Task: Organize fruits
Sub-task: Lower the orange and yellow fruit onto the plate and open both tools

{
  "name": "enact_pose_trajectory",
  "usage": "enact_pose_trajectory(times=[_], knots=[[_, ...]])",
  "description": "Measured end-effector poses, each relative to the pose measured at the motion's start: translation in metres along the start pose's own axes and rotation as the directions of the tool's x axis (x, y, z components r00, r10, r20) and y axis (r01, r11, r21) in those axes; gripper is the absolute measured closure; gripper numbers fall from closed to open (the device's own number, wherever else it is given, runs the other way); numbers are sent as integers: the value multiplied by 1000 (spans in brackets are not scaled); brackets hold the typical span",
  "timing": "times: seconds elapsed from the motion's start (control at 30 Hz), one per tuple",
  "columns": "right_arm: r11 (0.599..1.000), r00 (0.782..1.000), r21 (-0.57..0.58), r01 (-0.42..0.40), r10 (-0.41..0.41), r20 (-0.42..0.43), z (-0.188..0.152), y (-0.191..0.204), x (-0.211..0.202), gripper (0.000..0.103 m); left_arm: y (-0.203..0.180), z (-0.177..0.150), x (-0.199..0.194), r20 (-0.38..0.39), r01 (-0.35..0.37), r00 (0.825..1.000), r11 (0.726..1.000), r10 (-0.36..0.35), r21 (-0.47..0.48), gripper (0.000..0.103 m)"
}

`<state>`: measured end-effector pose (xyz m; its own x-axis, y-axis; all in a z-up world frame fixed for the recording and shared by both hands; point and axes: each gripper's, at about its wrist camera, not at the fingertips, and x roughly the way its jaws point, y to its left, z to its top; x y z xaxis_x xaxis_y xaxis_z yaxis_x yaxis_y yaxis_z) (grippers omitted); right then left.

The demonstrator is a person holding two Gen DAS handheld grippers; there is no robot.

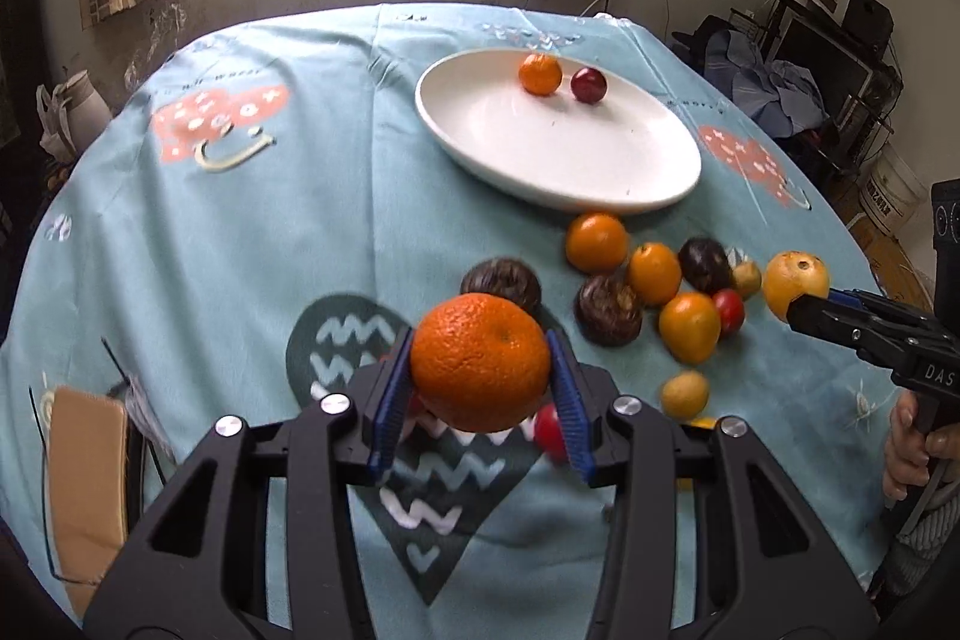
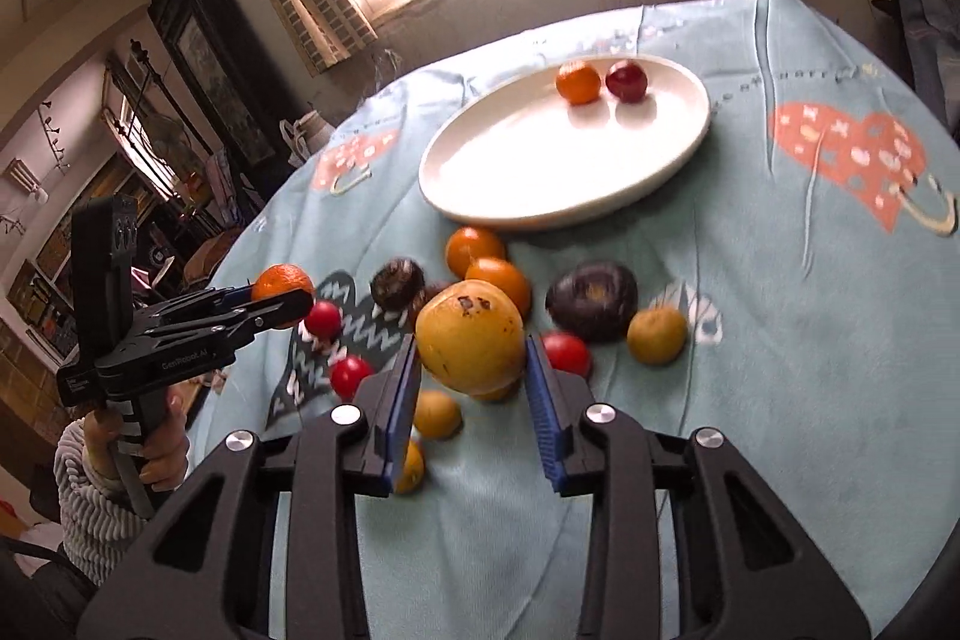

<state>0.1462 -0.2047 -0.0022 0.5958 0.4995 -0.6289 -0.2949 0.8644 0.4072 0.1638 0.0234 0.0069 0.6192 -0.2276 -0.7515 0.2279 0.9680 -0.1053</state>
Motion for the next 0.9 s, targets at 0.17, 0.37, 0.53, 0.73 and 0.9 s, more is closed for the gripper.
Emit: enact_pose_trajectory(times=[0.17,0.37,0.53,0.73,0.9], knots=[[995,994,-34,94,-92,56,54,0,22,68,-31,61,33,25,12,1000,999,-13,38,58],[980,978,-16,198,-196,70,76,-30,72,66,-39,86,93,-18,-15,1000,1000,15,16,56],[973,967,-20,231,-227,114,72,-40,71,45,-28,82,93,11,3,1000,1000,-3,2,34],[981,964,-10,196,-191,183,63,-31,35,42,-1,67,62,54,-64,996,997,66,-32,26],[985,963,41,168,-172,207,39,-32,10,38,31,27,32,69,-141,986,985,149,-100,16]])
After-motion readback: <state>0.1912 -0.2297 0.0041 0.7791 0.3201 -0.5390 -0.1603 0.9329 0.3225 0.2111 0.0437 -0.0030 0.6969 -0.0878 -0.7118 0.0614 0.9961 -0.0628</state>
